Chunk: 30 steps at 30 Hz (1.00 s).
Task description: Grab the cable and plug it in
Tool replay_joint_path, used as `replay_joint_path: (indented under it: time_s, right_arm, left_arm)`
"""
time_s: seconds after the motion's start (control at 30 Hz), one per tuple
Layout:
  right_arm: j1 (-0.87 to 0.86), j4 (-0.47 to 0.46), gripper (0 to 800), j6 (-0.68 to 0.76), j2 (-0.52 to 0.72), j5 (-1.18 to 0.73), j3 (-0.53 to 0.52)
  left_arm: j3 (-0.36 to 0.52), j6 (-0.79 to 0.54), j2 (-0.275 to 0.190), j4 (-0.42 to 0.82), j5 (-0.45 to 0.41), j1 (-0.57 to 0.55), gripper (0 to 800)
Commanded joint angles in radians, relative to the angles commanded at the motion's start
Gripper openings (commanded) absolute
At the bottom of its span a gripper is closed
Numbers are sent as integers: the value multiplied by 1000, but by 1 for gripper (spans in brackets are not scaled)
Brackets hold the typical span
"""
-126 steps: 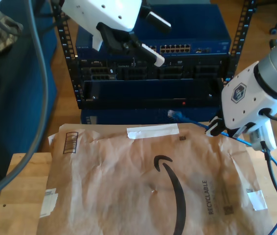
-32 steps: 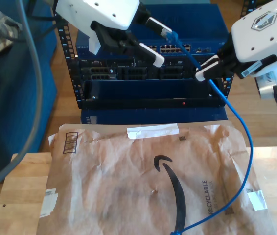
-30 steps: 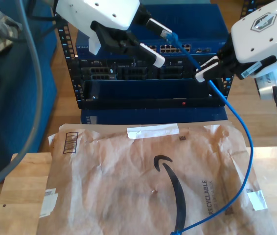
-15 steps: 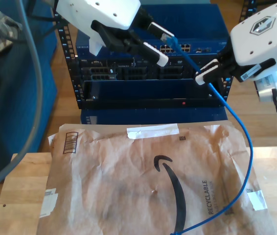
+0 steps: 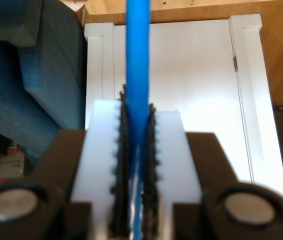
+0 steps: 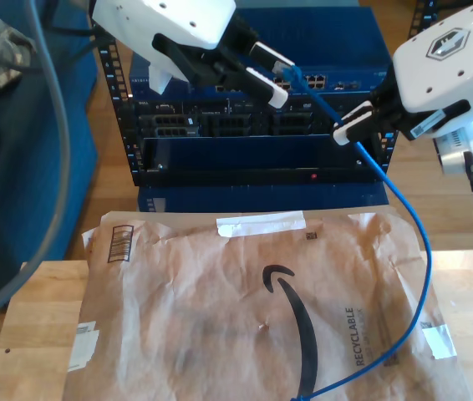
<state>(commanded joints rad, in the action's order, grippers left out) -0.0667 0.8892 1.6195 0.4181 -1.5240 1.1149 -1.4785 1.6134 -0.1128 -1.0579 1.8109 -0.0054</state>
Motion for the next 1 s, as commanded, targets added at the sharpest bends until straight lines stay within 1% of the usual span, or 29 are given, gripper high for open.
replay_joint_path:
  time_s: [0.3,0.43,0.47,0.53,0.6,0.73,0.83,0.93,1.0]
  right_arm:
    - [8,0,3,0,-2,3,0]
    - [8,0,3,0,-2,5,0]
    - [8,0,3,0,-2,5,0]
    - [8,0,3,0,-2,5,0]
    - [8,0,3,0,-2,5,0]
    - [8,2,4,0,-2,5,0]
    - [8,0,7,0,-2,3,0]
    - [8,2,10,0,-3,5,0]
    - [9,0,19,0,-3,5,0]
  left_arm:
    - [0,-2,0,-6,-2,0,361]
    - [0,-2,0,-6,-6,0,303]
    - [0,-2,0,-6,-8,0,303]
    - [2,-3,0,-6,-8,0,262]
    - [0,-3,0,-6,-8,0,239]
    - [2,-5,0,-6,-9,0,222]
    - [2,-5,0,-5,-9,0,169]
    - [3,-5,0,-5,-11,2,78]
    - [3,-3,0,-5,-11,2,38]
